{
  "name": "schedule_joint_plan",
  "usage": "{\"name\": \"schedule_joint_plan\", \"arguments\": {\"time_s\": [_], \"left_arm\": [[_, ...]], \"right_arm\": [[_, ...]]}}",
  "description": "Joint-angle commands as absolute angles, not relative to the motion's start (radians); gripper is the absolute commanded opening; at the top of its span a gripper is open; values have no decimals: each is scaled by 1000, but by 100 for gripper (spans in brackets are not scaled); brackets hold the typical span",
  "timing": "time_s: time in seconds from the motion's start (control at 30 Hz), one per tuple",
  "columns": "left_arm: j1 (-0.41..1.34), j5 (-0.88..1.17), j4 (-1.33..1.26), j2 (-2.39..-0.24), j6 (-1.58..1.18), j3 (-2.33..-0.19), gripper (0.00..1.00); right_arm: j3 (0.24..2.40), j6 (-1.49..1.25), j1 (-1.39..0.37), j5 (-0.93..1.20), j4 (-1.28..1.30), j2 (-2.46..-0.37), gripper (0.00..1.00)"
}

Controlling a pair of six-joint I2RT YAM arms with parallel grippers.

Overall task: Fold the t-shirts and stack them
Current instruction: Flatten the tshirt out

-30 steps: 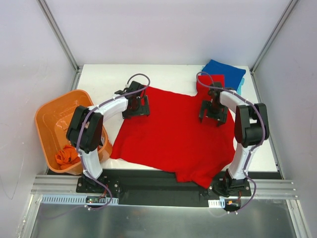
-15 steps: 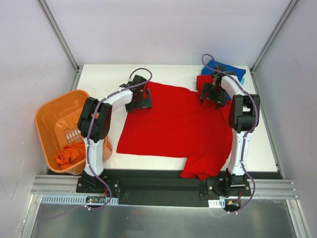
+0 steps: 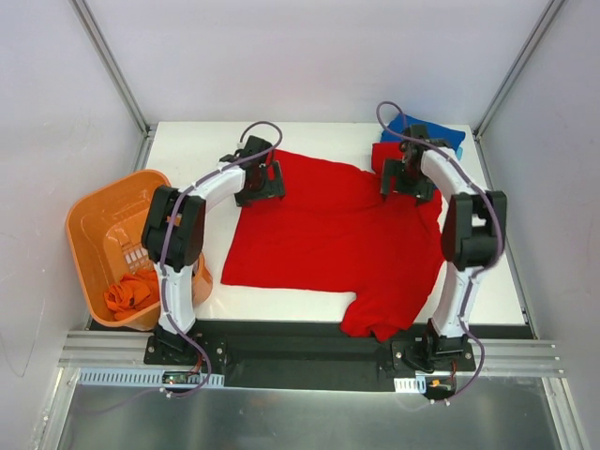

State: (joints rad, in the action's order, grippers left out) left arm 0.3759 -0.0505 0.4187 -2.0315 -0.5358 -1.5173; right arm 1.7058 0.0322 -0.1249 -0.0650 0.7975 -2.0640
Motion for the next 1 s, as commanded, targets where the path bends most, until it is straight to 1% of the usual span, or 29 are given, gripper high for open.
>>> {"name": "schedule_joint_plan", "arguments": {"time_s": [0.0,0.1,0.13,0.23,0.33,0.5,0.53,0.63,0.7,0.77,0.97], "left_arm": [[405,-44,411,-1824,-549,-1428,99],[434,-49,397,-1734,-574,-1313,100],[449,-43,393,-1711,-584,-1252,99],[475,-9,354,-1643,-617,-1136,99],[494,-2,327,-1614,-641,-1060,99],[492,6,287,-1655,-664,-1020,99],[489,-18,284,-1670,-666,-1031,99],[476,-3,281,-1750,-660,-1075,99],[460,29,281,-1805,-657,-1107,99],[450,46,282,-1841,-657,-1124,99],[433,29,282,-1832,-632,-1157,99]], "right_arm": [[1411,-66,-182,-146,778,-1763,97],[1232,-135,-230,-159,732,-1648,97],[1133,-152,-241,-158,721,-1629,97],[1002,-212,-275,-143,686,-1591,97],[977,-207,-276,-127,670,-1609,97],[1071,-158,-238,-109,673,-1741,97],[1092,-147,-220,-101,678,-1785,97],[1189,-109,-187,-48,687,-1848,99],[1273,-91,-183,-72,722,-1896,97],[1333,-71,-175,-154,774,-1940,97],[1500,-9,-126,-187,813,-2029,97]]}}
